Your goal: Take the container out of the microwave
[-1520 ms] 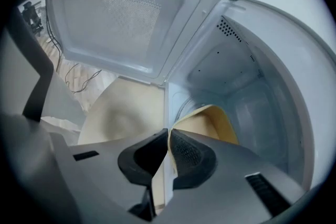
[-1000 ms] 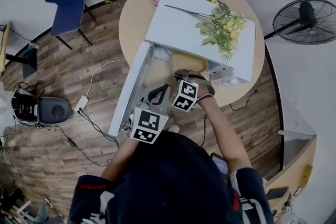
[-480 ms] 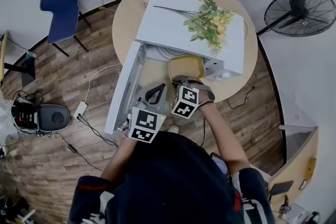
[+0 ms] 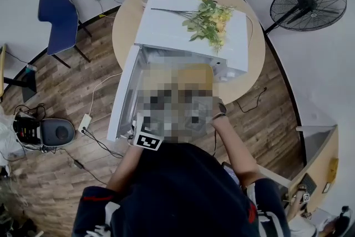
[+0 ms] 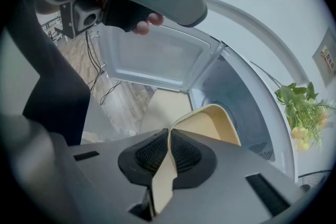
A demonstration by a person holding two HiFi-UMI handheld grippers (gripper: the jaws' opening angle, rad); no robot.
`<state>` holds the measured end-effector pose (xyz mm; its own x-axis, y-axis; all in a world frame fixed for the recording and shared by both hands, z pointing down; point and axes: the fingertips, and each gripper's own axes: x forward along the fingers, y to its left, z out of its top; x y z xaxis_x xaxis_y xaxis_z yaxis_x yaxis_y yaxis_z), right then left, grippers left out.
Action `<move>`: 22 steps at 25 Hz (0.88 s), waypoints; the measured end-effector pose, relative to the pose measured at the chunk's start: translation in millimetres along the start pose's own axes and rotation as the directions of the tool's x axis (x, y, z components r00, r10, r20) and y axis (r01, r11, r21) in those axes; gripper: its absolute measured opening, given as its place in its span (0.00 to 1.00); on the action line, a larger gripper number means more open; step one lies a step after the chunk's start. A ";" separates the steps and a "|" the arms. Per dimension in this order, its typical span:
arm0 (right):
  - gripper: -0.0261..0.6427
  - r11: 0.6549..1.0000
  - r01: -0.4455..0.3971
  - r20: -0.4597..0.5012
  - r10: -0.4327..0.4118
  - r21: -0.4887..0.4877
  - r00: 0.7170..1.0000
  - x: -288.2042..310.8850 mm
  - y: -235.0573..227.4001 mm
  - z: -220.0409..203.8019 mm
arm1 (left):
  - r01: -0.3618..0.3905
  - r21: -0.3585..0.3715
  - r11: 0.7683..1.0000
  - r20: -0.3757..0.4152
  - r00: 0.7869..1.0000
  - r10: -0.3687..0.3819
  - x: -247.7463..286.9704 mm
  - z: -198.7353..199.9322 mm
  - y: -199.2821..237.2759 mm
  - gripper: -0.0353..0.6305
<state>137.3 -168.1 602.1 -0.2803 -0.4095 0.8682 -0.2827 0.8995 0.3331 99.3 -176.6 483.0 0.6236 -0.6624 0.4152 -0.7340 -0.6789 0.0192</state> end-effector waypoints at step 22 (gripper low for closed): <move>0.07 0.997 0.008 -0.043 -0.005 0.072 0.999 -23.8 36.9 -45.6 | 0.047 0.076 0.996 0.000 0.999 -0.047 2.2 4.4 -40.7 0.07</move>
<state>175.4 -118.3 610.5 -0.2392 -0.4069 0.8816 -0.3503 0.8830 0.3125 131.8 -151.8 479.2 0.6573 -0.6299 0.4137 -0.6815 -0.7312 -0.0307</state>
